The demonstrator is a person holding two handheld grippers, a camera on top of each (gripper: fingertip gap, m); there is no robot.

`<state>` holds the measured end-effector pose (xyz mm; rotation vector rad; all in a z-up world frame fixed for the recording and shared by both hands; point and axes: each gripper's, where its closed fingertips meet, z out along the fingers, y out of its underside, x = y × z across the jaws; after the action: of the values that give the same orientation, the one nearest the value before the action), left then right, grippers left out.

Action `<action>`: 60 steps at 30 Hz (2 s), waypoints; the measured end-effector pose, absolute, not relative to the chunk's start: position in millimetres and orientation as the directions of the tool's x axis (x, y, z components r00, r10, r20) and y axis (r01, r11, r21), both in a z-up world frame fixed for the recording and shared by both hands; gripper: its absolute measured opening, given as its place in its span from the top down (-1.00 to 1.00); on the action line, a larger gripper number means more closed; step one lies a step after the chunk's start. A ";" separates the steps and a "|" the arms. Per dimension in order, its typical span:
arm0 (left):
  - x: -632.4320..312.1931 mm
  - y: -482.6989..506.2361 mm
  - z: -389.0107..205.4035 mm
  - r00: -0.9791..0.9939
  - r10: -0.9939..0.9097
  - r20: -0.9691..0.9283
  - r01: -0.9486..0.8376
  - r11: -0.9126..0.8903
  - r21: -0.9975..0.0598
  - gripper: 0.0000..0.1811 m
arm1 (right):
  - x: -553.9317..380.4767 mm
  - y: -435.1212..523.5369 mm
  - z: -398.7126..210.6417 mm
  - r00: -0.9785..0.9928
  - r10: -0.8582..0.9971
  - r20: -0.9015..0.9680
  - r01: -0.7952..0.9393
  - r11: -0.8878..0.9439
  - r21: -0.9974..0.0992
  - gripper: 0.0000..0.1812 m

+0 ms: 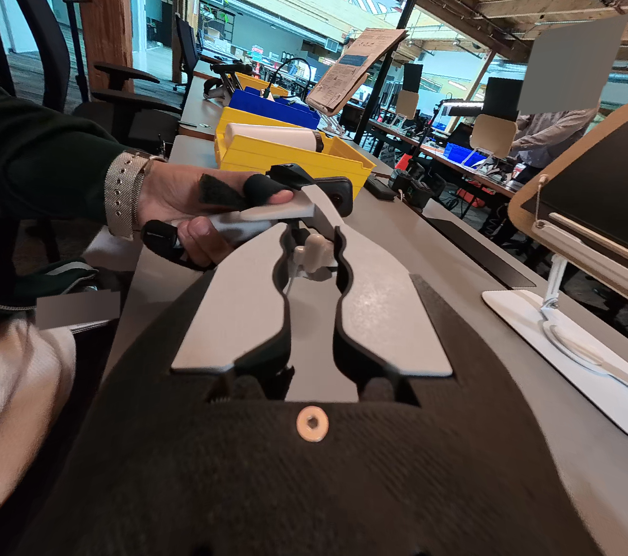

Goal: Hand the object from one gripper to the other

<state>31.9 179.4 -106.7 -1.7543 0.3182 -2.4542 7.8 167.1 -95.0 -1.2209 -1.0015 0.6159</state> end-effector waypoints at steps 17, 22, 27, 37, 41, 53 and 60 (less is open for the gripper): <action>32.5 177.1 -106.0 -0.341 -0.168 0.925 -0.039 -0.980 -0.193 0.82 | 8.4 168.3 -99.7 0.446 0.855 0.265 0.125 0.233 -0.964 0.87; 31.7 176.9 -104.5 -0.354 -0.171 0.919 -0.040 -0.980 -0.197 0.82 | 7.8 168.4 -98.5 0.448 0.852 0.271 0.145 0.230 -0.962 0.87; 33.5 177.4 -103.2 -0.356 -0.204 0.912 -0.015 -0.974 -0.224 0.68 | 9.3 165.6 -90.6 0.444 0.865 0.235 0.099 0.214 -0.972 0.88; 20.9 189.2 -96.1 -0.367 -0.492 0.789 0.089 -0.863 -0.497 0.50 | 21.7 146.3 -72.5 0.140 0.976 -0.168 -0.174 -0.143 -0.974 0.88; 8.4 167.9 -80.9 -0.521 -0.503 0.690 0.002 -0.809 -0.588 0.58 | 17.9 125.1 -65.5 -0.012 0.983 -0.181 -0.162 -0.181 -0.970 0.88; -3.7 88.1 -72.3 -0.755 -0.431 0.494 -0.184 -0.583 -0.791 0.65 | 9.5 81.0 -45.8 -0.351 0.903 -0.247 -0.193 -0.328 -0.925 0.88; -3.3 71.5 -75.5 -0.791 -0.364 0.492 -0.243 -0.551 -0.799 0.84 | -2.3 68.0 -53.7 -0.428 0.856 -0.291 -0.128 -0.375 -0.918 0.88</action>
<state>-3.3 71.5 -75.5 -0.9863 1.4502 -2.5166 -2.3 68.0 -53.7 -1.0704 -1.1500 1.8724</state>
